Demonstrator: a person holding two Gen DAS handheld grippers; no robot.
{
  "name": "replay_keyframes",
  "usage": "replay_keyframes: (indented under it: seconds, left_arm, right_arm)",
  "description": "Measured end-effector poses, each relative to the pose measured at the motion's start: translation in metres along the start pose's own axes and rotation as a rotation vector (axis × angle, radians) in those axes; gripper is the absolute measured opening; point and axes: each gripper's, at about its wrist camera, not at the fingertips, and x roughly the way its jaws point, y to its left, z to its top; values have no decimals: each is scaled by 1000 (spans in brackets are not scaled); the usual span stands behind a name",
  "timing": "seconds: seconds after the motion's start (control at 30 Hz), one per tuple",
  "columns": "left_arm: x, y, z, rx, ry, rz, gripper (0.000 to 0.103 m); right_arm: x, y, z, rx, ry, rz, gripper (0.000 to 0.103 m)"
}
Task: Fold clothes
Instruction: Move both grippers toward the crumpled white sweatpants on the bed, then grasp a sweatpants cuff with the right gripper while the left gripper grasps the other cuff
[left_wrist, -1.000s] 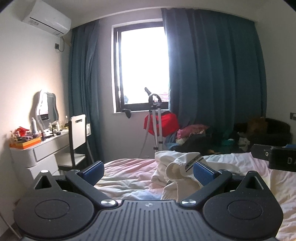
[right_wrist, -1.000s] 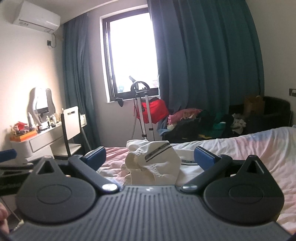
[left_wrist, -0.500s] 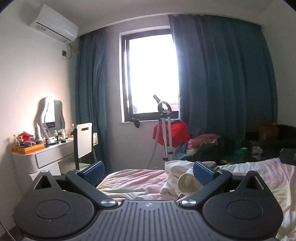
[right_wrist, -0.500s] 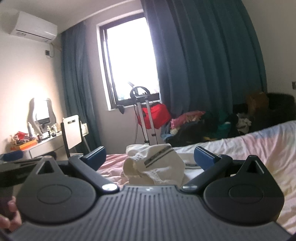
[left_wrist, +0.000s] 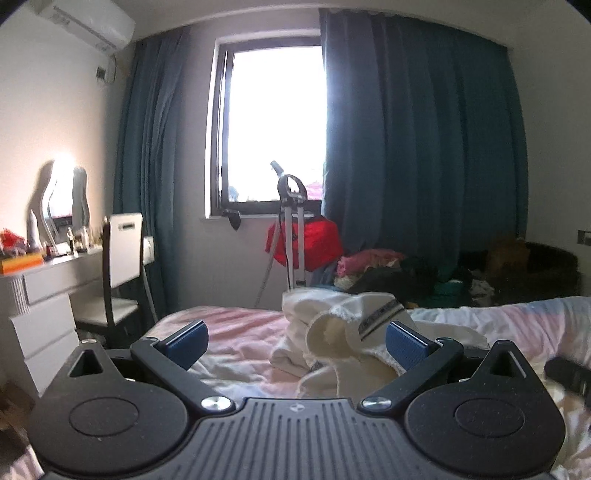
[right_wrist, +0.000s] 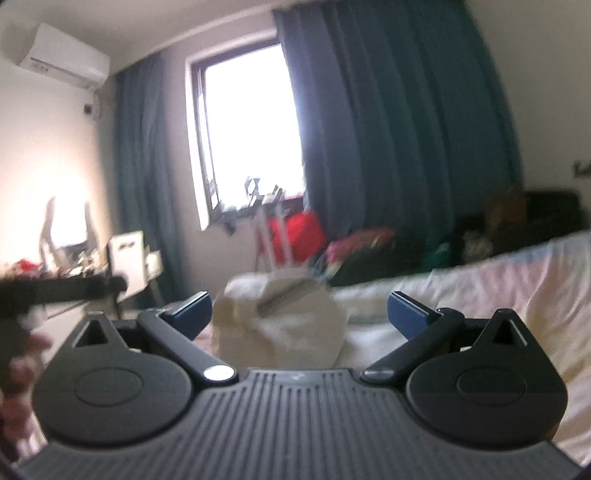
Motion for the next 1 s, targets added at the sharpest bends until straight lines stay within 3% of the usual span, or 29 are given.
replay_keyframes:
  seconds: [0.27, 0.3, 0.37, 0.43, 0.6, 0.73, 0.9, 0.93, 0.97, 1.0]
  left_arm:
    - [26, 33, -16, -37, 40, -10, 103]
    - [30, 39, -17, -42, 47, 0, 103]
    - [39, 51, -21, -52, 68, 18, 103]
    - [49, 63, -28, -60, 96, 33, 103]
    - [69, 91, -45, -93, 168, 43, 103]
    - [87, 104, -58, -132, 198, 47, 103]
    - [95, 98, -62, -125, 206, 27, 103]
    - [97, 97, -63, -123, 208, 23, 103]
    - [98, 96, -63, -122, 209, 19, 103]
    - [100, 95, -64, -120, 211, 16, 103]
  right_arm:
    - [42, 15, -12, -66, 43, 11, 100]
    - [57, 20, -12, -77, 73, 22, 99]
    - [86, 31, -12, -96, 116, 35, 80]
    - [121, 47, -11, -127, 152, 28, 72]
    - [205, 76, -20, -162, 244, 4, 70]
    - [267, 107, -31, -309, 279, -51, 68]
    - [307, 112, -36, -334, 317, -159, 41]
    - [308, 111, -34, -327, 311, -167, 23]
    - [305, 110, -31, -329, 300, -179, 13]
    - [299, 109, -26, -331, 283, -186, 13]
